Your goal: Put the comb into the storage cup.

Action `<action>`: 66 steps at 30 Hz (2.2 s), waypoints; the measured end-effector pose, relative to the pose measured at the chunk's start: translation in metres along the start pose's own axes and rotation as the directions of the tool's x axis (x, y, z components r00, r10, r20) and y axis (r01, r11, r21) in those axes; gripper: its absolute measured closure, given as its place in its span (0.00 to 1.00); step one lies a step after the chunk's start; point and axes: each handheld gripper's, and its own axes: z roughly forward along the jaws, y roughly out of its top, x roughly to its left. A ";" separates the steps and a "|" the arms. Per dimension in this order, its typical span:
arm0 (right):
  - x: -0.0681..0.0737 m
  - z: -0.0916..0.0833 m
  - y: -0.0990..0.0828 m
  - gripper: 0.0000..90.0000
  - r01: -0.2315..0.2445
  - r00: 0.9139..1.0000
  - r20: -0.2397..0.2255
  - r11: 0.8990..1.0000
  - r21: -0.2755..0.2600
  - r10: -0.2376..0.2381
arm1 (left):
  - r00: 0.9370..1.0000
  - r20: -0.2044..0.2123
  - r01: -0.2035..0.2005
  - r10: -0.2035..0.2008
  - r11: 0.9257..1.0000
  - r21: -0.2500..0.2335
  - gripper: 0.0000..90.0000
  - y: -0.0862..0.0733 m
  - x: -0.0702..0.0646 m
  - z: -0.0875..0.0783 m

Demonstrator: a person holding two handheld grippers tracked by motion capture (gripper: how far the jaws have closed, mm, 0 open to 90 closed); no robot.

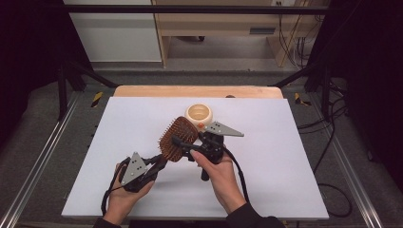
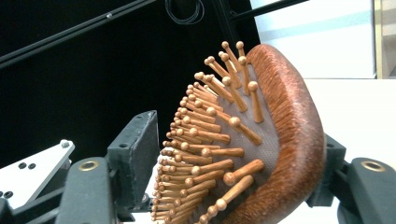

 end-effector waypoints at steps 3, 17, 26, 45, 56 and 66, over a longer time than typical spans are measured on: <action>0.000 0.000 0.000 0.38 -0.003 1.000 -0.002 1.000 -0.001 0.003 | 1.000 -0.001 0.001 -0.001 1.000 0.000 0.81 0.000 0.000 0.000; 0.000 -0.001 0.001 0.53 -0.045 0.999 -0.026 0.999 -0.021 0.044 | 1.000 0.013 0.023 -0.022 1.000 -0.017 0.81 -0.003 0.003 0.000; 0.004 0.000 0.002 0.58 -0.046 0.999 -0.024 0.999 -0.020 0.046 | 0.999 0.024 0.035 -0.035 0.999 -0.015 0.81 -0.004 0.004 0.000; 0.006 0.001 0.004 0.60 -0.065 0.998 -0.026 0.998 -0.023 0.065 | 0.997 0.027 0.068 -0.067 0.997 -0.030 0.80 -0.006 0.005 0.001; 0.004 0.001 0.014 0.60 -0.066 0.998 0.001 0.997 -0.045 0.066 | 0.993 -0.005 0.119 -0.120 0.989 -0.083 0.64 -0.007 0.010 -0.002; -0.015 -0.008 0.044 0.59 -0.052 0.996 0.069 0.995 -0.090 0.059 | 0.956 -0.175 0.207 -0.234 0.965 -0.161 0.16 -0.009 0.039 -0.027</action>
